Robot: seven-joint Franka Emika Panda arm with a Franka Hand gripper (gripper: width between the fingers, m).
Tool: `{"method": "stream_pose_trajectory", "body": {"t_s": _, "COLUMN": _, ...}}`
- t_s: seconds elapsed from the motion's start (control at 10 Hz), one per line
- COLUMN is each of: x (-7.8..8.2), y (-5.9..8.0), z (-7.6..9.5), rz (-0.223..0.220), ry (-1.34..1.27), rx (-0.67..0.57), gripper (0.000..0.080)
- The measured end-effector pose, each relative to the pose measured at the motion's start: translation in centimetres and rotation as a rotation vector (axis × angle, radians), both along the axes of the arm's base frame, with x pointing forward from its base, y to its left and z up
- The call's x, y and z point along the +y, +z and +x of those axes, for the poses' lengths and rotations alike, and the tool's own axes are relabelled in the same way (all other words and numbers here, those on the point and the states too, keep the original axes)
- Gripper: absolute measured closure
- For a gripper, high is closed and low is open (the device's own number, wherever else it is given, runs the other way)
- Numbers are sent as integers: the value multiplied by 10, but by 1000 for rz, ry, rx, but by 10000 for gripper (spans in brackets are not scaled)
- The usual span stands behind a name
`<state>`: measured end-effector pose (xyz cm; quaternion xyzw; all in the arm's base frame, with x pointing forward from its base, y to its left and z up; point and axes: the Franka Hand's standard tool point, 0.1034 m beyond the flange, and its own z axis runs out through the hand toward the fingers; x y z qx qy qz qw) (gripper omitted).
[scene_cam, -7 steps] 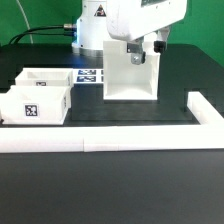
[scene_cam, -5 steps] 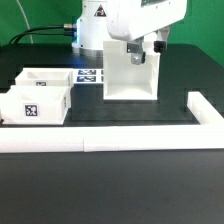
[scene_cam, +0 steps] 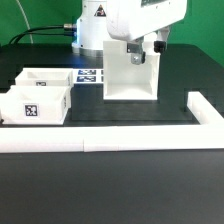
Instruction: Assemble drawer
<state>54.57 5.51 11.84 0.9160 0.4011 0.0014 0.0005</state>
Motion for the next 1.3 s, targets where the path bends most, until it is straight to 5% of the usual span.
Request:
{"method": "stream_pose_trajectory", "body": {"t_s": 0.3, "x": 16, "y": 15, "z": -37, "rz": -13, "ry": -282, "rx": 4, "gripper": 150}}
{"method": "stream_pose_trajectory", "body": {"t_s": 1.0, "x": 15, "y": 18, "z": -45, "rz": -13, "ry": -399, "rx": -2, "gripper": 150}}
{"method": "stream_pose_trajectory", "body": {"t_s": 1.3, "x": 20, "y": 12, "z": -87, "rz": -44, "ry": -650, "rx": 72, "gripper": 150}}
